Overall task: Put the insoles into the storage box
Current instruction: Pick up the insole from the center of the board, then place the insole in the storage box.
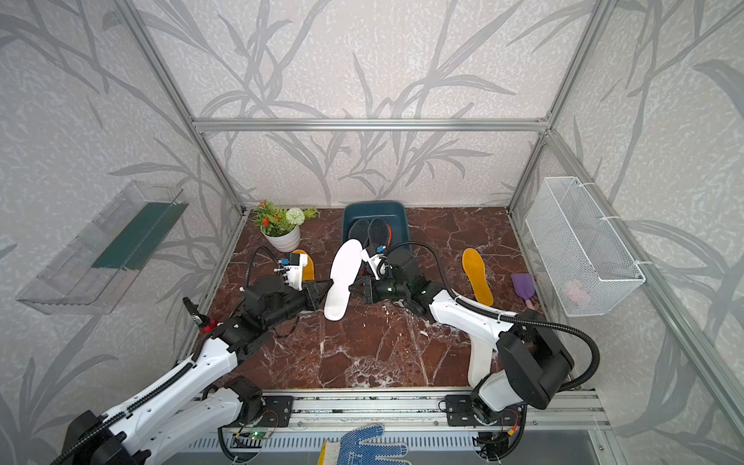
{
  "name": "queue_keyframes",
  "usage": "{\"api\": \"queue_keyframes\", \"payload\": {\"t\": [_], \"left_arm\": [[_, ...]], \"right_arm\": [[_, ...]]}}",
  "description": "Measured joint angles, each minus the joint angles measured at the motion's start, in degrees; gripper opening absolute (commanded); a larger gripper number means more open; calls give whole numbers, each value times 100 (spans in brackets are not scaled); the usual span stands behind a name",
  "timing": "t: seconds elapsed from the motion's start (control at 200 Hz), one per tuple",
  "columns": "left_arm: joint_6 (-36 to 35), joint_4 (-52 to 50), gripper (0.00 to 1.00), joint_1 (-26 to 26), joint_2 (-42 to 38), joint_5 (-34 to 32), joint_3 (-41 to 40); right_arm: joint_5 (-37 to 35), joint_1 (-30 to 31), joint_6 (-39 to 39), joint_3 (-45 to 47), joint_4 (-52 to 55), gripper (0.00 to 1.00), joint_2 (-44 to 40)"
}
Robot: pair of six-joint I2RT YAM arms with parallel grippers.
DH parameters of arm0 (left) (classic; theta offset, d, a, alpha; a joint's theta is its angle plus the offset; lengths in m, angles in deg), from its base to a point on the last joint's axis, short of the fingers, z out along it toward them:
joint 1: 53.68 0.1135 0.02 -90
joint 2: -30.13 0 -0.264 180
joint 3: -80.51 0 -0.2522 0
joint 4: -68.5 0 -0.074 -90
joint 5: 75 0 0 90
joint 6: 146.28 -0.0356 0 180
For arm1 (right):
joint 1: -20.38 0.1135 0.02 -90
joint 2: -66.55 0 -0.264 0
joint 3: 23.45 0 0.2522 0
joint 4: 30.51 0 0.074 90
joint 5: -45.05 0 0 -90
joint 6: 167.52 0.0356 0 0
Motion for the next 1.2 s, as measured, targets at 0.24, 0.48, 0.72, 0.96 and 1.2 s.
{"api": "queue_keyframes", "payload": {"t": [0.24,0.48,0.72,0.96,1.2], "left_arm": [[-125,-459,99,-33,-216,-297,109],[-175,-1261,99,-37,-951,-1217,192],[-96,-2090,99,-37,-2098,-2168,63],[122,-2946,99,-37,-3228,-2732,-208],[273,-3440,99,-37,-3593,-2962,-208]], "right_arm": [[-229,-50,-68,-179,527,0,-173],[-385,-634,-551,-927,1895,0,-195],[-160,-1305,-1392,-2986,3554,0,953],[85,-1530,-1971,-5174,4859,0,2837],[448,-1672,-2406,-7772,6085,0,4758]]}}
